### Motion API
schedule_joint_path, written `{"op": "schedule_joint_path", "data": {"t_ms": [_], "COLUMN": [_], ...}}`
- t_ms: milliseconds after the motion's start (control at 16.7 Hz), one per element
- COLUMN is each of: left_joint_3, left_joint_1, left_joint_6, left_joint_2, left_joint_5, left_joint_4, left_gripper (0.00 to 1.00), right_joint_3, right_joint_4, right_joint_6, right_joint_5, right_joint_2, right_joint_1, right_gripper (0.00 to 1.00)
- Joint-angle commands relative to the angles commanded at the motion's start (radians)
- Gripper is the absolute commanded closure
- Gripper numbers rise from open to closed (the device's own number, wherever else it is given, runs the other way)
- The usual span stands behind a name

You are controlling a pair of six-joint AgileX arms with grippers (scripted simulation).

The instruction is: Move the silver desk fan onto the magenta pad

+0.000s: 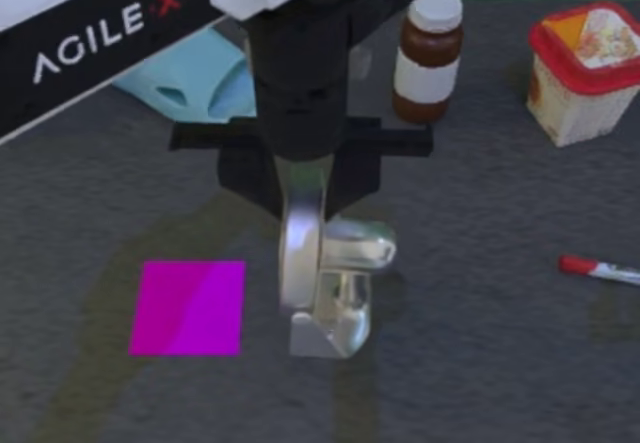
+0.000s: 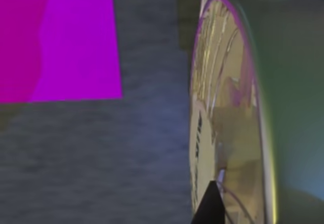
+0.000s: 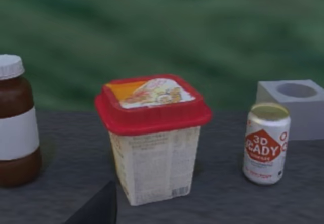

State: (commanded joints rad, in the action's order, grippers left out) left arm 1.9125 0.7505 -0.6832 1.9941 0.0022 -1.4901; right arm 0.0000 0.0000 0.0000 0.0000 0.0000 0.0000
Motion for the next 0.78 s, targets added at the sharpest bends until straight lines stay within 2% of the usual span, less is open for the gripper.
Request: {"op": "schedule_joint_path", "data": {"t_ms": [420,600,780], "left_joint_3": [-0.014,-0.058,-0.121], "left_joint_1": [-0.002,-0.028,-0.069], "left_joint_6": [-0.033,-0.161,-0.382], "left_joint_2": [-0.008,-0.033,-0.078], "left_joint_5": [-0.001,-0.002,-0.004], "left_joint_4": [0.000,0.006,0.022], "left_gripper": [1.00,1.00,1.00], "right_joint_3": [0.000,0.000,0.000], "right_joint_4": [0.000,0.000,0.000], "right_joint_6": [0.000,0.000,0.000], "right_joint_5": [0.000,0.000,0.000], "right_joint_2": [0.000,0.000,0.000], "right_joint_1": [0.000,0.000,0.000], "right_gripper": [0.00,0.00,0.00]}}
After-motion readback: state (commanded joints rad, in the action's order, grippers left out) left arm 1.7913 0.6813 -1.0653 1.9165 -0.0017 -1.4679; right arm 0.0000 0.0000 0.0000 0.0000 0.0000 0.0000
